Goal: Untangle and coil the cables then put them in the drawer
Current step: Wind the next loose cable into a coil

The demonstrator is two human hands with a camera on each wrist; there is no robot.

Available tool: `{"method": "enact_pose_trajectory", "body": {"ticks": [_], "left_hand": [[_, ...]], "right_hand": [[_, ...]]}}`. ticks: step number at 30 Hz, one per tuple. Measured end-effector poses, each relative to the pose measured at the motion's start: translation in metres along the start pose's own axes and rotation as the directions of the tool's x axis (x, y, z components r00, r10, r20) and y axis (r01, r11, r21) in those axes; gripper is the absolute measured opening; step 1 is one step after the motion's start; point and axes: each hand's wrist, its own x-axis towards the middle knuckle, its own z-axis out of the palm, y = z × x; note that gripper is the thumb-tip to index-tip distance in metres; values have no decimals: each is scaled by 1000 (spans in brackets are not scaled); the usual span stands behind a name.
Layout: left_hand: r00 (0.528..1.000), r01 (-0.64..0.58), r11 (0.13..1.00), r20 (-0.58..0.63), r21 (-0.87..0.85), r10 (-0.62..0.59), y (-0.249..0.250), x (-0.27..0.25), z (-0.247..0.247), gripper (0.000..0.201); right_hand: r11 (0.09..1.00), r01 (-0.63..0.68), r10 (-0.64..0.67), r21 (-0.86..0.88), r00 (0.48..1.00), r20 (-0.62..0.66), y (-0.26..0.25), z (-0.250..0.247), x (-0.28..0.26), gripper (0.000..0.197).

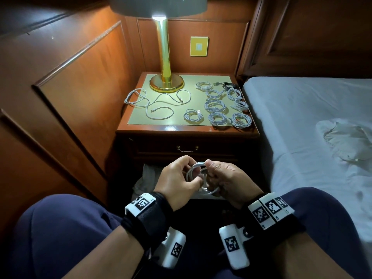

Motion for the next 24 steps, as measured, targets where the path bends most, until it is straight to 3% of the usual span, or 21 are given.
{"method": "enact_pose_trajectory", "body": {"ticks": [5,9,11,13,15,17,24], "left_hand": [[977,-97,984,-176,152,123,-3,0,4,20],[982,-83,982,-152,170,109,-5,1,0,21],[997,-44,996,-63,73,49,-8,2,-2,29],[997,71,989,47,-130,-66,-9,4,-5,35],[961,264,869,189,-419,-201,-4,6,-8,20],[942,330,752,253,-571,-222,-1,7,-11,23],[988,118,827,-17,-550,-152,-2,9,-13,16]], "right_hand": [[998,-11,10,-62,1000,-11,0,6,-1,37],[999,-4,4,-45,1000,1,0,6,-2,39],[1000,4,-4,-26,1000,-17,0,3,-2,41],[1000,7,-7,24,1000,-15,-4,-2,-1,41],[997,-6,6,82,1000,-8,-7,-4,-1,37],[995,-10,11,96,1000,-10,-10,-4,-1,36],[998,39,-45,-59,993,-111,-20,-1,1,33]]}}
